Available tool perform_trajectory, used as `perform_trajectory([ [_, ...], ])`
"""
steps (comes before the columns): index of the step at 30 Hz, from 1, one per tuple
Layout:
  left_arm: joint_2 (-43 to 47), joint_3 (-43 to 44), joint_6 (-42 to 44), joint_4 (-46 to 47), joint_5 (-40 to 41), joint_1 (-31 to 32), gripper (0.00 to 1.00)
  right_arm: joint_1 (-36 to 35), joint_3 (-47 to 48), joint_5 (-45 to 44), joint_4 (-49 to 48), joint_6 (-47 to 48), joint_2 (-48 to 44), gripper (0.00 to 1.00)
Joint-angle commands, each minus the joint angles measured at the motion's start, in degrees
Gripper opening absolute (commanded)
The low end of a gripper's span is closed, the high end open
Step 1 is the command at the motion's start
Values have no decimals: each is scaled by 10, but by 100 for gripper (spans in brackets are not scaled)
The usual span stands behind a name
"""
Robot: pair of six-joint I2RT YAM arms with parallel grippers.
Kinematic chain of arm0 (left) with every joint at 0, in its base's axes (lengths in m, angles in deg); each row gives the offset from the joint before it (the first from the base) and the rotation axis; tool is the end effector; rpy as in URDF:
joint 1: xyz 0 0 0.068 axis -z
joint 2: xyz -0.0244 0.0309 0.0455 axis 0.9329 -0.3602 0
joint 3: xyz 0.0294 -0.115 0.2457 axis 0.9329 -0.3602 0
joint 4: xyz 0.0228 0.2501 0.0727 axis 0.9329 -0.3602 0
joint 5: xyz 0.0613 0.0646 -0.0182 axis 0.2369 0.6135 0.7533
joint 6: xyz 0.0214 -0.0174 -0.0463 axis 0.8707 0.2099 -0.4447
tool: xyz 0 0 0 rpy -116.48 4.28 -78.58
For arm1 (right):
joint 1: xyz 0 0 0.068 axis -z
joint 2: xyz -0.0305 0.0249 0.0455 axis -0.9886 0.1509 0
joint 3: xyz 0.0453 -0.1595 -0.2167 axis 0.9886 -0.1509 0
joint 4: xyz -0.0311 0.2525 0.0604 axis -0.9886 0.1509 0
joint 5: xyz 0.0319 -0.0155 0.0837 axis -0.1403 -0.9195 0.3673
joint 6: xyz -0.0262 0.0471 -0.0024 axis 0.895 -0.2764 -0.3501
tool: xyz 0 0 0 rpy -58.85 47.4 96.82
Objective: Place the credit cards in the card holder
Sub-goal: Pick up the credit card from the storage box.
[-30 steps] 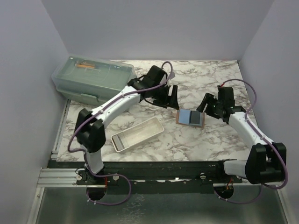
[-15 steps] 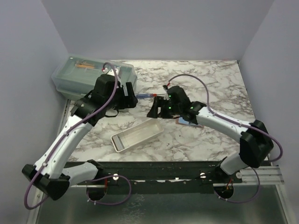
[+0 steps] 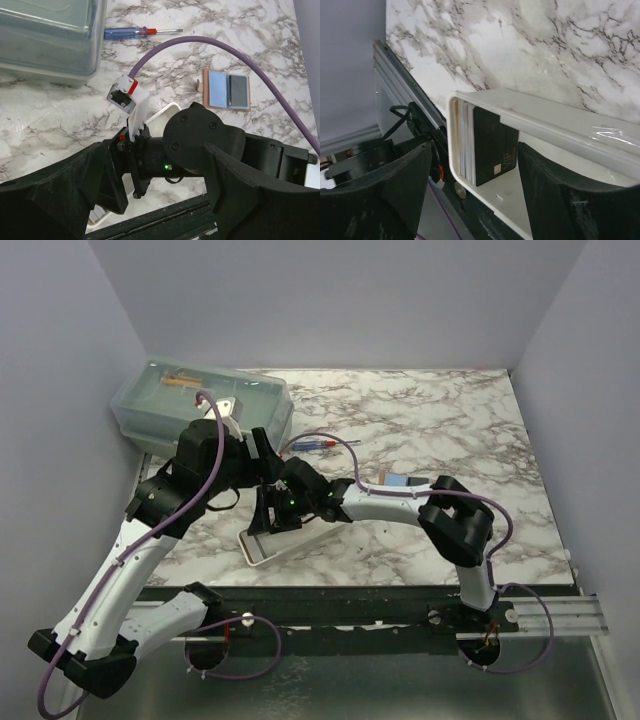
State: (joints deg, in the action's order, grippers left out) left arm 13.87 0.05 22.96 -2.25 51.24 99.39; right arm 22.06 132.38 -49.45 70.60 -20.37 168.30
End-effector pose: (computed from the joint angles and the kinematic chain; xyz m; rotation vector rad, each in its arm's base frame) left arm 0.1558 -0.0892 0.4037 -0.0227 2.1339 -0.5619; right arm 0.2164 0.3860 0.1951 -0.4302 2.5413 1.2586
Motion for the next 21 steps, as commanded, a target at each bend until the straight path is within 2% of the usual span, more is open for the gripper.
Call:
perform_trajectory([
  [1,29,-24,5,0,-27,1,83,2,22,12,-14,-20,19,73],
  [13,46,-60,5,1,-52,1,83,1,44,11,-8,-29,52,73],
  [21,46,-57,9,3,-58,1,83,1,67,43,2,-37,78,70],
])
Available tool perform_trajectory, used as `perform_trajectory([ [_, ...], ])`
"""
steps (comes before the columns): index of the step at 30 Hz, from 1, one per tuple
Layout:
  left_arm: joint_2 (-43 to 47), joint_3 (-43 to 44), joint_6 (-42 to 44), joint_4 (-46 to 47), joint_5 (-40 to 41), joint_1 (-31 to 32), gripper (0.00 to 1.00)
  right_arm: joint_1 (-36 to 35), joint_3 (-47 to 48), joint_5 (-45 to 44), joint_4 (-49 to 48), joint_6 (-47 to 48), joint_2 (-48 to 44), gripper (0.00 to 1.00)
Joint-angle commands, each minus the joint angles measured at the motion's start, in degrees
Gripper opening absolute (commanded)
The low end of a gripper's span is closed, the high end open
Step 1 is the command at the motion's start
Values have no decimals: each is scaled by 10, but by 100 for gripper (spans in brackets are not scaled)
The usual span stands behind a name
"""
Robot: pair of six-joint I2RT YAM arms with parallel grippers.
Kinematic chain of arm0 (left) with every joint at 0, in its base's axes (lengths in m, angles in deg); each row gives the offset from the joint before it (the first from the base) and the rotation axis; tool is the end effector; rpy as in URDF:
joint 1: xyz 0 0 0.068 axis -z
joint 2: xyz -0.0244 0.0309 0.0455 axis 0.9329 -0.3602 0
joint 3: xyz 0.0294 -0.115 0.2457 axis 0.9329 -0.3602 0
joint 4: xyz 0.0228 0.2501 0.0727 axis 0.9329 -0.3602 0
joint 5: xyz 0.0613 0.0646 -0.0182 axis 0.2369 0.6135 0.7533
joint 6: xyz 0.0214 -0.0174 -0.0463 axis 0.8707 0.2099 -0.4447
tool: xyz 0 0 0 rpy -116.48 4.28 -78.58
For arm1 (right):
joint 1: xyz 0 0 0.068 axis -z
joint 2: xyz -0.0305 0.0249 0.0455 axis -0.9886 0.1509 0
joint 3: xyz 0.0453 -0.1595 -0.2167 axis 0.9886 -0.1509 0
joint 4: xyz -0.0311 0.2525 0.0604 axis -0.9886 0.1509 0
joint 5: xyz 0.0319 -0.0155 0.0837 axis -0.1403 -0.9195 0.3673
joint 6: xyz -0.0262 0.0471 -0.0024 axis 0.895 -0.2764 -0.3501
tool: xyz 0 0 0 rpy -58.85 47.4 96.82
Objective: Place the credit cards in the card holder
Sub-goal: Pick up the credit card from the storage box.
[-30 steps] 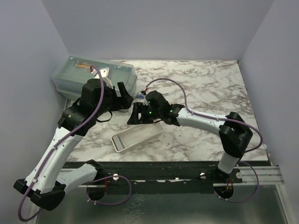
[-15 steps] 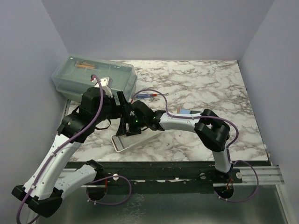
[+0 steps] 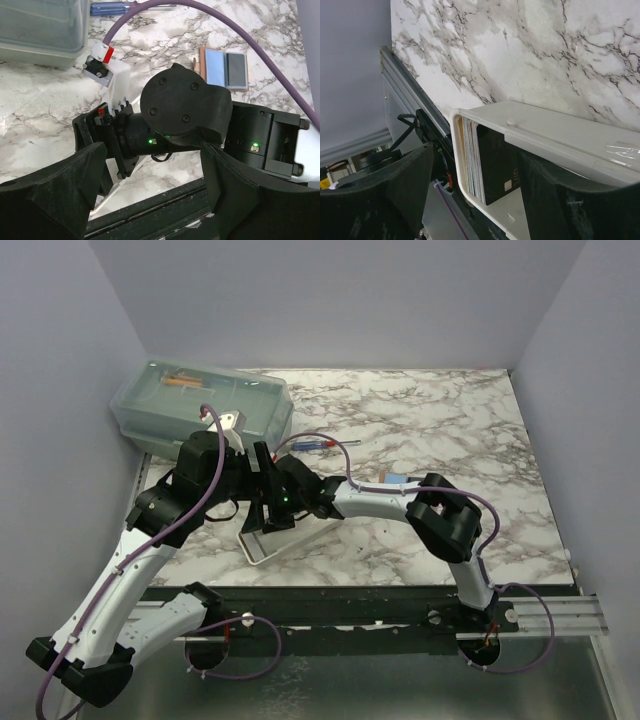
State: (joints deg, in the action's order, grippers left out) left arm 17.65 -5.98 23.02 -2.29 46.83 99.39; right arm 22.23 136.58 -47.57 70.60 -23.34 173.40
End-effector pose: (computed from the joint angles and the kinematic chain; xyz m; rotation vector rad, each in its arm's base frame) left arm 0.1448 -0.0859 0.3807 0.0267 2.1900 -0.6202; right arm 0.2260 0.4017 0.1801 -0.3834 2.5945 1.2935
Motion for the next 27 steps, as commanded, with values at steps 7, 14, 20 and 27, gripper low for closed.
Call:
perform_trajectory([
  [7,4,20,21,4,2,1,83,-15,17,36,8,-12,25,64],
  [14,4,24,21,5,-3,2,83,-31,41,40,31,-5,41,61],
  [20,8,29,23,5,2,1,83,-38,41,39,28,-8,44,56],
  [27,24,14,21,6,2,1,83,-38,29,25,21,-3,25,34],
])
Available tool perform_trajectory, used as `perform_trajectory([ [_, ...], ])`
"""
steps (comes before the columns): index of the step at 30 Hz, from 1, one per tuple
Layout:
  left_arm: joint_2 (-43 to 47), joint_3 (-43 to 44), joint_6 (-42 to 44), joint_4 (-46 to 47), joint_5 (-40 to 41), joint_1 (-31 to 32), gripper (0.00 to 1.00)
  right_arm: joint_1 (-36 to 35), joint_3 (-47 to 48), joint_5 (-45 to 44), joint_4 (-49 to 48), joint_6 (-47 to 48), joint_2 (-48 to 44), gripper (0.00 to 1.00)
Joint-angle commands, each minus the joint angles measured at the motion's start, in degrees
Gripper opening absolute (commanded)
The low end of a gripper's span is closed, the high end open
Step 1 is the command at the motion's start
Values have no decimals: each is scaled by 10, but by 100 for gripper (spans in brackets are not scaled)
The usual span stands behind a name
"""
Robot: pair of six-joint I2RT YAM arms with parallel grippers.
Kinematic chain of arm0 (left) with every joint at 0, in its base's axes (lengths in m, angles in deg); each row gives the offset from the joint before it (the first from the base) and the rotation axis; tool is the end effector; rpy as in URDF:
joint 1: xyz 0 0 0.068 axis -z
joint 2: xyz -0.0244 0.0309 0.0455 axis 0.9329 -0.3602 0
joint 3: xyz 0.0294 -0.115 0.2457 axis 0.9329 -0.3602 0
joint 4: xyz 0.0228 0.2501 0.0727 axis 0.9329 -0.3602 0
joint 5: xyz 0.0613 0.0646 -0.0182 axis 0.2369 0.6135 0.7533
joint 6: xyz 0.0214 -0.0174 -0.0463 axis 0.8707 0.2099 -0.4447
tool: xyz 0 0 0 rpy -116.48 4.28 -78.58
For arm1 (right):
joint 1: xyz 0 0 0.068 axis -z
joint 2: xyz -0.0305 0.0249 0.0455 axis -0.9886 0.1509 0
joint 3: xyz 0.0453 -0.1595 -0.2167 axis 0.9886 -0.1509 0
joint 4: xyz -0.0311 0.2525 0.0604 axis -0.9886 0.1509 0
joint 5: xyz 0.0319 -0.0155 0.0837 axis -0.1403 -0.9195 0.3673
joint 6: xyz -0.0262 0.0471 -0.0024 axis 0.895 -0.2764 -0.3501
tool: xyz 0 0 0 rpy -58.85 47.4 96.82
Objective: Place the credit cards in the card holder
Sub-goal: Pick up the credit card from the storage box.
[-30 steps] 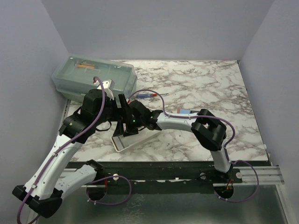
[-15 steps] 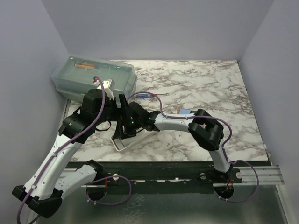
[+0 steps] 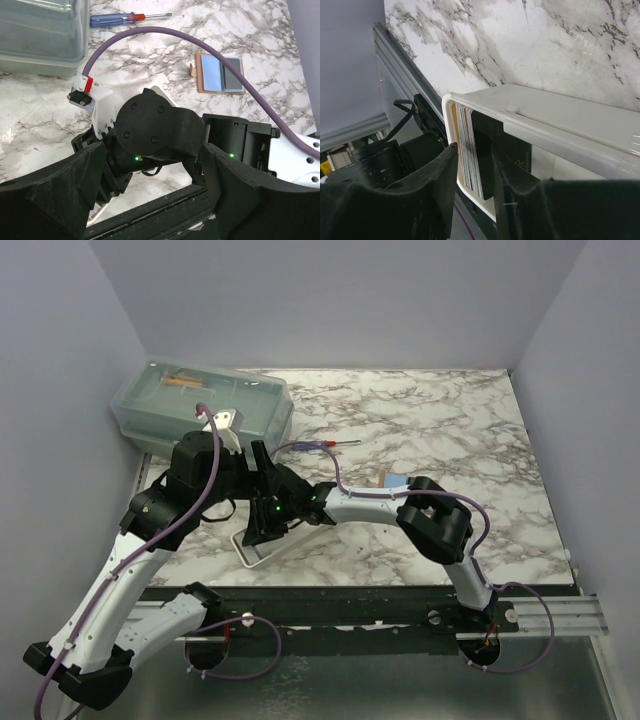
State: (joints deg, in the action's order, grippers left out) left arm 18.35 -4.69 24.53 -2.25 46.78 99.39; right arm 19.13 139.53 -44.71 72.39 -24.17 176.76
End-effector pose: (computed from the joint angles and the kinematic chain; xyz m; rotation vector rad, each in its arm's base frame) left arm 0.1407 -0.0835 0.3896 0.0554 2.1512 -0.6212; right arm 0.2070 0.4225 0.1680 -0.4687 2.6660 1.3290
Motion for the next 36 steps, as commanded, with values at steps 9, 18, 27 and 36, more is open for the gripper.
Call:
perform_trajectory([
  [9,15,-9,8,14,11,1,85,-7,12,-9,12,13,-5,8],
  [18,29,-40,-16,-12,68,1,85,-6,-30,-43,2,19,-51,0],
  [27,25,-99,-219,-146,233,0,99,-5,-54,-74,13,31,-73,3],
  [36,79,-221,-461,-167,254,-2,99,17,-110,-79,2,26,-102,25],
])
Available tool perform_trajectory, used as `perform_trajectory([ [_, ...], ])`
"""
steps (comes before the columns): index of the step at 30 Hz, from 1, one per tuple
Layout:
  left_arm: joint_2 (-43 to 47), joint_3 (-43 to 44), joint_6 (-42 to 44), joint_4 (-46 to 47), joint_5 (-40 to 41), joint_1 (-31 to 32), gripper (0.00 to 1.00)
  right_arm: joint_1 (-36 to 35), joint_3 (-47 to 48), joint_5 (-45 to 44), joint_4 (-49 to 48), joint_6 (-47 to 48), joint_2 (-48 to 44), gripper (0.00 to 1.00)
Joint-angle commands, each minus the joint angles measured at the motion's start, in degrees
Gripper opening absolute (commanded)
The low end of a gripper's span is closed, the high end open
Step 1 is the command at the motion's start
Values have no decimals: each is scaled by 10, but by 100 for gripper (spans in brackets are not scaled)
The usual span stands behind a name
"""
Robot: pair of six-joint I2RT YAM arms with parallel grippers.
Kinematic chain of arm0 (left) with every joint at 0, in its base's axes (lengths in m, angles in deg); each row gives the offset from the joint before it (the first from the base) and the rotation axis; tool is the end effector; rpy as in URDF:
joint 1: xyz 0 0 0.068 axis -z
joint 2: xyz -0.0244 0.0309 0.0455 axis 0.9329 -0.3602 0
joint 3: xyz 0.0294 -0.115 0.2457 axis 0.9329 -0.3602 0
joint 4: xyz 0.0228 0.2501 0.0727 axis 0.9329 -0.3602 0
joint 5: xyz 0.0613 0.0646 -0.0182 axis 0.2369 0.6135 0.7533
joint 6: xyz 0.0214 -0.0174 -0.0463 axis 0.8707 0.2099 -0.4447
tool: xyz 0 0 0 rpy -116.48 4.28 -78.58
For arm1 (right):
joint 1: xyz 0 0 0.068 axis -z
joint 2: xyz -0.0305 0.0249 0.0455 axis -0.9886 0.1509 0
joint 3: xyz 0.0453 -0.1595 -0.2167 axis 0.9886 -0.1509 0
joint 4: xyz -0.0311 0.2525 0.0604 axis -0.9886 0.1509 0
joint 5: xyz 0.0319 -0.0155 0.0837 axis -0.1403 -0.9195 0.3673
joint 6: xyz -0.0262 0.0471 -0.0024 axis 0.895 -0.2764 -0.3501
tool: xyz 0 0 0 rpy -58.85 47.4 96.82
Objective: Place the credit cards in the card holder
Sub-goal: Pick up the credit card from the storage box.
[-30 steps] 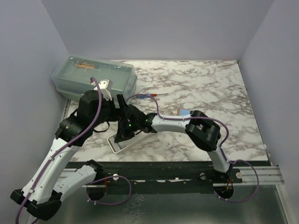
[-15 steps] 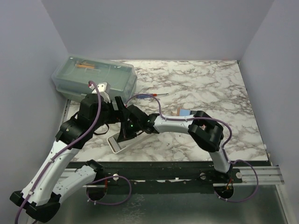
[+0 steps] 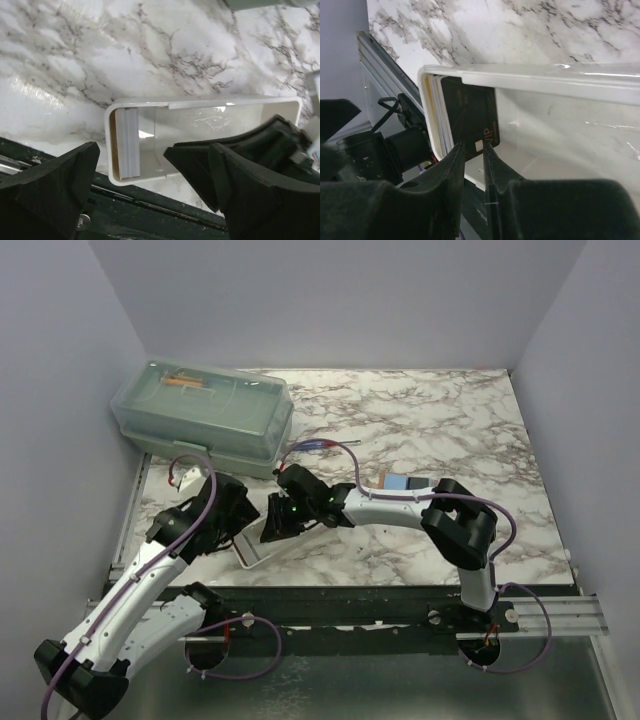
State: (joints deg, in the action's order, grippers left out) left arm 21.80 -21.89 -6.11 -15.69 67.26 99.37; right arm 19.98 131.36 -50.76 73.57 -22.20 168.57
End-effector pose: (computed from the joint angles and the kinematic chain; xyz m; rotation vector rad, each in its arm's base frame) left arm 0.1261 -0.0604 0.2880 -0.7290 2.3815 -0.2089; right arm 0.2001 0.3880 0.1830 -0.4178 2.6319 1.1985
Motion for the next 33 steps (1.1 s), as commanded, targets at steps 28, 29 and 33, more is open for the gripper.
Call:
perform_trajectory([
  [28,53,-217,-232,247,-19,-11,96,18,-34,40,-37,-29,-14,47],
  [29,53,-220,-227,253,-26,-12,96,18,-36,41,-43,-37,-14,48],
  [33,56,-216,-177,263,-65,-29,96,17,-37,45,-70,-63,-10,49],
])
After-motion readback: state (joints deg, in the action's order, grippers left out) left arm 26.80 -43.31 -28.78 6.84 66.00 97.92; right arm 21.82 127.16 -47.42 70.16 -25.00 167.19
